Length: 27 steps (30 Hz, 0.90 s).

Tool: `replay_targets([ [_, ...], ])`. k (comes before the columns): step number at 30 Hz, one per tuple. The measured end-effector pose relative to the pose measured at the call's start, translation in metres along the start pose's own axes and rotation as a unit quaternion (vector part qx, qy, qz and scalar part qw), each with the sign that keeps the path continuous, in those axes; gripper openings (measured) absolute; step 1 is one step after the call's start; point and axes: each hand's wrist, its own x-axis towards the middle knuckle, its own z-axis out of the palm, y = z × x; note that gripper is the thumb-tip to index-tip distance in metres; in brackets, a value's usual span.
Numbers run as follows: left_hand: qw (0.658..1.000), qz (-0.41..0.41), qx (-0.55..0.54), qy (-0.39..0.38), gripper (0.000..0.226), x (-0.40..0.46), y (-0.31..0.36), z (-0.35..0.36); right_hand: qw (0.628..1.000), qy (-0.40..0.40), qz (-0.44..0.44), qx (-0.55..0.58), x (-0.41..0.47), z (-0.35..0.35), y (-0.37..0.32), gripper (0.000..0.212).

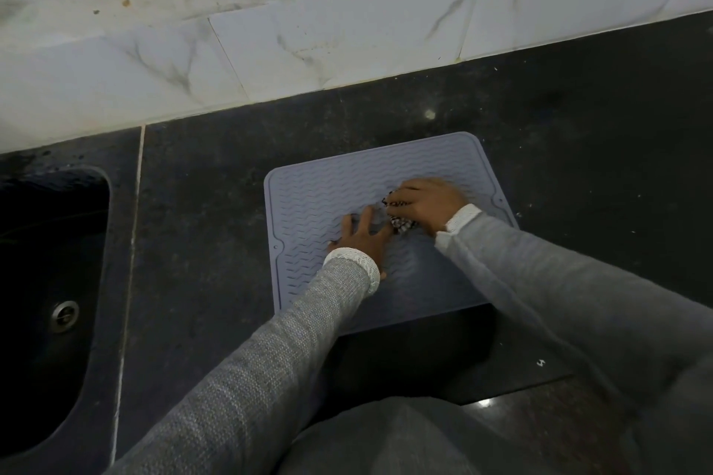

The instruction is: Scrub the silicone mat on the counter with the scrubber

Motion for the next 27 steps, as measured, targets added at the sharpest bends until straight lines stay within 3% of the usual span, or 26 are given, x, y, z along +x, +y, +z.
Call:
replay_targets([
  [8,1.000,0.019,0.001,0.009,0.096,-0.001,-0.003,0.001,0.998,-0.036,0.049,-0.030,-0.036,-0.002,0.051,0.049],
  [12,1.000,0.011,0.000,0.002,0.096,-0.001,-0.001,-0.001,0.997,0.044,0.051,0.033,-0.015,-0.009,0.021,0.047],
  [16,1.000,0.005,-0.007,-0.005,0.094,-0.002,-0.001,-0.002,0.998,-0.001,0.036,0.043,0.006,-0.007,-0.009,0.046],
  [19,1.000,0.015,-0.001,0.006,0.095,-0.001,-0.003,0.001,0.997,-0.011,0.054,0.060,-0.009,-0.006,0.017,0.044],
  [22,1.000,0.024,0.004,0.013,0.096,0.000,-0.004,0.001,0.997,-0.022,0.067,0.008,-0.037,-0.003,0.051,0.046],
  [27,0.997,0.026,-0.024,0.066,0.090,-0.012,-0.007,0.010,0.995,0.016,0.095,0.015,-0.041,0.005,0.054,0.045],
])
